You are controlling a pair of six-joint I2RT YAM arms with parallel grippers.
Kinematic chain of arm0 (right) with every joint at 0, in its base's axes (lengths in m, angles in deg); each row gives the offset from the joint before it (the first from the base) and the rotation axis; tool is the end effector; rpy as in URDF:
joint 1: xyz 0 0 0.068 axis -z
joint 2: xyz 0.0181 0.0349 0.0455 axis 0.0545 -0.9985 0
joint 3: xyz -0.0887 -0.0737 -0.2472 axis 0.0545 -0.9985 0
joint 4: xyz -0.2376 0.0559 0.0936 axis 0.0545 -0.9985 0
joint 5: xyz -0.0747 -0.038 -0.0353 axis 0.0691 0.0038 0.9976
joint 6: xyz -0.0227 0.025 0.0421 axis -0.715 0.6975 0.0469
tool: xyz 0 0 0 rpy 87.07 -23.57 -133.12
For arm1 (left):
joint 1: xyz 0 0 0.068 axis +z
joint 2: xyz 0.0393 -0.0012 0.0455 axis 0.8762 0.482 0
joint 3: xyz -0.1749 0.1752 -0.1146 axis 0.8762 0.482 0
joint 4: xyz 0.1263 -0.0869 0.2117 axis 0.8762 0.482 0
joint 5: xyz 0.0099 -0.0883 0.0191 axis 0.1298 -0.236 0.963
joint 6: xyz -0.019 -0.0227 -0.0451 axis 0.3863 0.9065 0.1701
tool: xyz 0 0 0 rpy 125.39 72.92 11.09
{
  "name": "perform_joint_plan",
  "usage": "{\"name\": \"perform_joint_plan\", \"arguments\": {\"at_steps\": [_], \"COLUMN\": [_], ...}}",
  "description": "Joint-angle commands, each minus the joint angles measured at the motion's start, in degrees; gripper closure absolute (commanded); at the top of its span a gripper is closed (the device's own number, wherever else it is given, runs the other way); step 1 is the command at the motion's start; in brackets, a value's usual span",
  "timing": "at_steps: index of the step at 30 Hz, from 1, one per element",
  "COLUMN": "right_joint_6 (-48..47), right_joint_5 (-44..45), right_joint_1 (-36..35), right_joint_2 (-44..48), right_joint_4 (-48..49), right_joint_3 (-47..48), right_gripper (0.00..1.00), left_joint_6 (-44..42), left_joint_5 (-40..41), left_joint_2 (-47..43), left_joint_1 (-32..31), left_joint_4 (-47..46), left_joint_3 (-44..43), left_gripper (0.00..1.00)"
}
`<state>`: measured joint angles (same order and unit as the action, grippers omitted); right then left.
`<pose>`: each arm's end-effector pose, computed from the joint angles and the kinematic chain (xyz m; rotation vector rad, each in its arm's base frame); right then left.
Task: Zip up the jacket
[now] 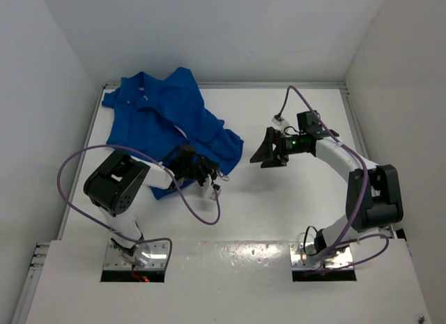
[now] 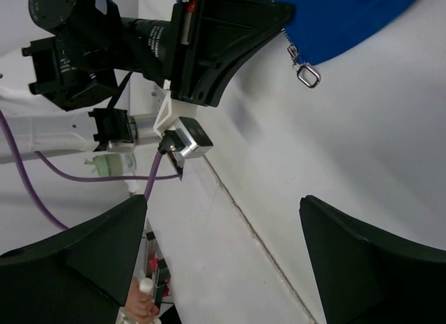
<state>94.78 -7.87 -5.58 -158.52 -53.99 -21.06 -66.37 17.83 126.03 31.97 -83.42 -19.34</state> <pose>0.2933 0.0745 0.2059 -0.0124 2.5351 1.4671 0.2623 -0.1690 0.1160 1.9844 0.7614 -0.0014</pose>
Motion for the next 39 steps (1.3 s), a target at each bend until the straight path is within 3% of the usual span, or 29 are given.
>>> {"name": "perform_joint_plan", "arguments": {"at_steps": [1, 4, 9, 15, 17, 20, 21, 24, 32, 39], "right_joint_6": [-1.8, -2.5, -7.8, -23.8, -27.8, -41.3, -53.7, -67.3, -66.8, -54.7], "right_joint_5": [-2.1, -3.6, -7.6, -18.0, -21.3, -22.6, -22.6, -21.7, -18.5, -19.7], "right_joint_1": [0.1, 0.2, 0.1, -0.8, -1.4, -3.7, -5.2, -8.7, -11.7, -11.9], "right_joint_2": [-0.5, -1.3, -2.8, -8.2, -12.4, -17.7, -18.9, -23.4, -25.2, -27.9], "right_joint_4": [-1.2, -1.1, -1.8, -8.8, -14.3, -29.8, -43.0, -55.6, -49.8, -39.4], "right_joint_3": [3.1, 3.8, 6.3, 12.5, 17.7, 28.9, 31.1, 39.7, 39.1, 37.3], "right_gripper": [0.1, 0.1, 0.1, 0.1, 0.1, 0.11, 0.11, 0.13, 0.24, 0.29], "left_joint_6": [-0.9, -0.2, 5.0, 13.2, 14.5, 17.0, 17.5, 18.9, 19.4, 19.4], "left_joint_5": [-1.0, 0.3, 0.8, 1.6, 2.3, 5.1, 6.0, 8.1, 10.7, 10.7], "left_joint_2": [0.1, 0.1, -3.2, -10.5, -12.6, -16.7, -17.8, -20.8, -23.6, -24.2], "left_joint_1": [-0.5, -0.5, -0.5, -0.5, -1.2, -3.4, -4.1, -5.4, -6.6, -7.2], "left_joint_4": [-4.9, -10.7, -30.6, -39.2, -41.6, -42.4, -42.4, -41.2, -40.1, -40.1], "left_joint_3": [-0.6, 2.7, 11.8, 17.8, 20.1, 21.9, 22.6, 23.7, 24.8, 25.3], "left_gripper": [0.85, 1.0, 1.0, 1.0, 1.0, 1.0, 1.0, 1.0, 1.0, 1.0]}}
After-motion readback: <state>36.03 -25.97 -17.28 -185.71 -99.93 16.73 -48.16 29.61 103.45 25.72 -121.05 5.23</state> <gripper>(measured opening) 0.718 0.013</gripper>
